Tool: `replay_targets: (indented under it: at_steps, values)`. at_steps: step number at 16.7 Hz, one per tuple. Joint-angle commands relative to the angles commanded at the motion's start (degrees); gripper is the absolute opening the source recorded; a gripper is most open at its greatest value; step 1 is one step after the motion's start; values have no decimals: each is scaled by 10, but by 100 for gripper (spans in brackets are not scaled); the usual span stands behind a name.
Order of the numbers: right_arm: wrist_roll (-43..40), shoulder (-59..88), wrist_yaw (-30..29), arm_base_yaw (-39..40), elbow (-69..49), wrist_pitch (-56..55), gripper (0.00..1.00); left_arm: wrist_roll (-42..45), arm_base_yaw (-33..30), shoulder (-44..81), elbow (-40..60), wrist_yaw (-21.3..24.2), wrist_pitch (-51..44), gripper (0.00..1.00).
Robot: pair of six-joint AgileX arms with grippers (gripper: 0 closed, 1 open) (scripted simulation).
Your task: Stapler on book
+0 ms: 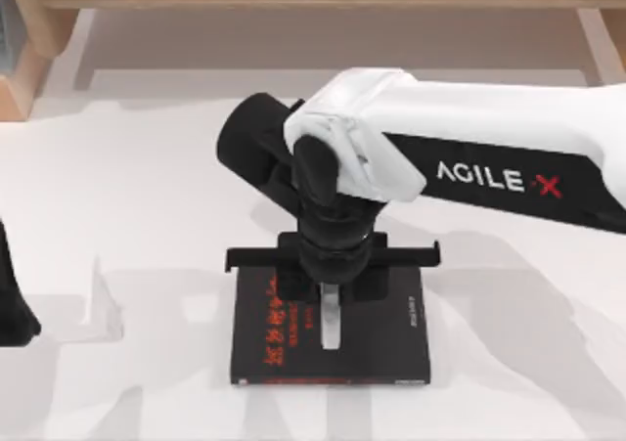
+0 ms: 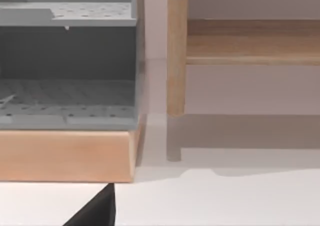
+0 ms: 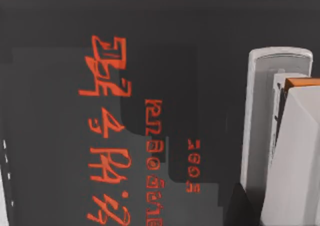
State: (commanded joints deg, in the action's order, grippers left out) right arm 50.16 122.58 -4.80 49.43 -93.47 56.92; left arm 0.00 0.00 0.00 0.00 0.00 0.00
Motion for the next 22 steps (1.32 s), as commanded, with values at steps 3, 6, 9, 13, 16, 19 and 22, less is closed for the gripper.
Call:
replay_targets:
  at_steps: [3, 6, 9, 13, 16, 19, 22]
  values:
    - [0, 0, 0, 0, 0, 0, 0, 0, 0, 0, 0, 0, 0, 100]
    - [0, 0, 0, 0, 0, 0, 23, 0, 0, 0, 0, 0, 0, 100]
    - [0, 0, 0, 0, 0, 0, 45, 0, 0, 0, 0, 0, 0, 100]
    - [0, 0, 0, 0, 0, 0, 75, 0, 0, 0, 0, 0, 0, 100]
    - [0, 0, 0, 0, 0, 0, 98, 0, 0, 0, 0, 0, 0, 100]
    - [0, 0, 0, 0, 0, 0, 100, 0, 0, 0, 0, 0, 0, 100]
    - [0, 0, 0, 0, 0, 0, 100, 0, 0, 0, 0, 0, 0, 100]
